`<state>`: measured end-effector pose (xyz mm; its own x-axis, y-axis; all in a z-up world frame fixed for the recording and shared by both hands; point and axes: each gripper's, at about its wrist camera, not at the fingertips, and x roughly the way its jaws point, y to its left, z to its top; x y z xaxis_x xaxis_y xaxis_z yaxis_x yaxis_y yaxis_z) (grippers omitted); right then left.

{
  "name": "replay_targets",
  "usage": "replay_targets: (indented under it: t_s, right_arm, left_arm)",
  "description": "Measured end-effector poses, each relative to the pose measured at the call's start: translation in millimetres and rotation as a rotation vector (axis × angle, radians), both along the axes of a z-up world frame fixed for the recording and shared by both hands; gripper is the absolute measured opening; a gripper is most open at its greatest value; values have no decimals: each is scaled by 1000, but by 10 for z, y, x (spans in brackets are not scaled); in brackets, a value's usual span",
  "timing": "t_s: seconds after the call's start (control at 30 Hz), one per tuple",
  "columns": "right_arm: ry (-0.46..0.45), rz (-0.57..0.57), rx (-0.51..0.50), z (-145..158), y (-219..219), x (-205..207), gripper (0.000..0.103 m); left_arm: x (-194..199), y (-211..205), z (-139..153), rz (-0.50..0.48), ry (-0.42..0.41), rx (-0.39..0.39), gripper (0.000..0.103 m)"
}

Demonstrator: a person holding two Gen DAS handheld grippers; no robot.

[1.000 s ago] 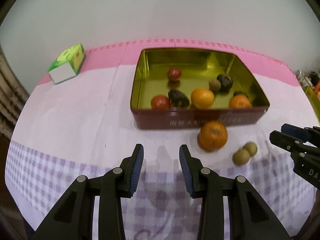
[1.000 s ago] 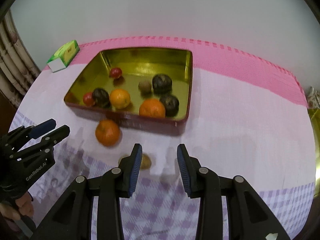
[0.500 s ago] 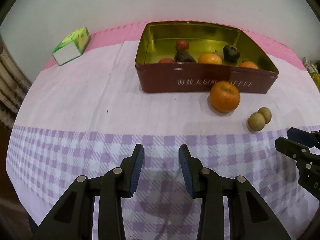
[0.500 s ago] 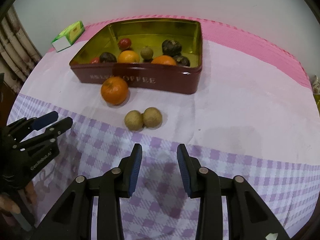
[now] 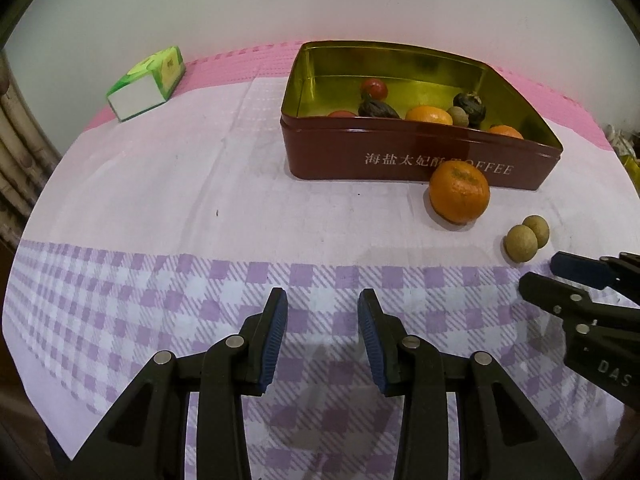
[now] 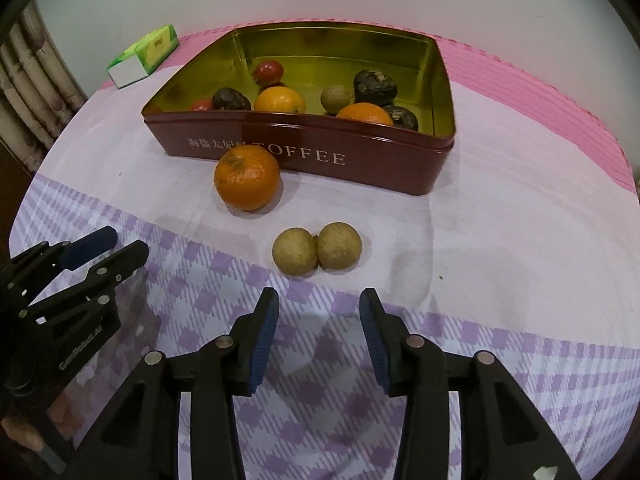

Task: Organize fruits
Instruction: 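Withdraw both tools from the tin toward the orange and two small fruits, then grasp the two small round fruits together with the right gripper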

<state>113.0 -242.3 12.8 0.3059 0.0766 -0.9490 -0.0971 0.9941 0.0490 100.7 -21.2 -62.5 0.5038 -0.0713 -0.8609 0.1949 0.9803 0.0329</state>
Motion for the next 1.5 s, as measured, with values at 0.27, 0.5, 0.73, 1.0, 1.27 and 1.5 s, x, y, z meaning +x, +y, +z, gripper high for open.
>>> replay_targets:
  t_s: [0.27, 0.5, 0.73, 1.0, 1.27, 1.5]
  right_arm:
    - [-22, 13, -27, -34, 79, 121, 47]
    - [-37, 21, -47, -48, 90, 167, 49]
    - [-45, 28, -48, -44, 90, 169, 45]
    - [-50, 17, -52, -37, 50, 125, 45]
    - [-43, -32, -62, -26, -215, 93, 45]
    - [-37, -84, -71, -20, -444, 84, 45]
  left_arm:
    - [53, 93, -28, 37, 19, -46, 45]
    - [71, 93, -35, 40, 18, -39, 47]
    - [115, 82, -33, 44, 25, -39, 47]
    - [186, -65, -44, 14, 20, -25, 47]
    - [240, -294, -50, -10, 17, -28, 47]
    - [257, -459, -54, -33, 22, -47, 47]
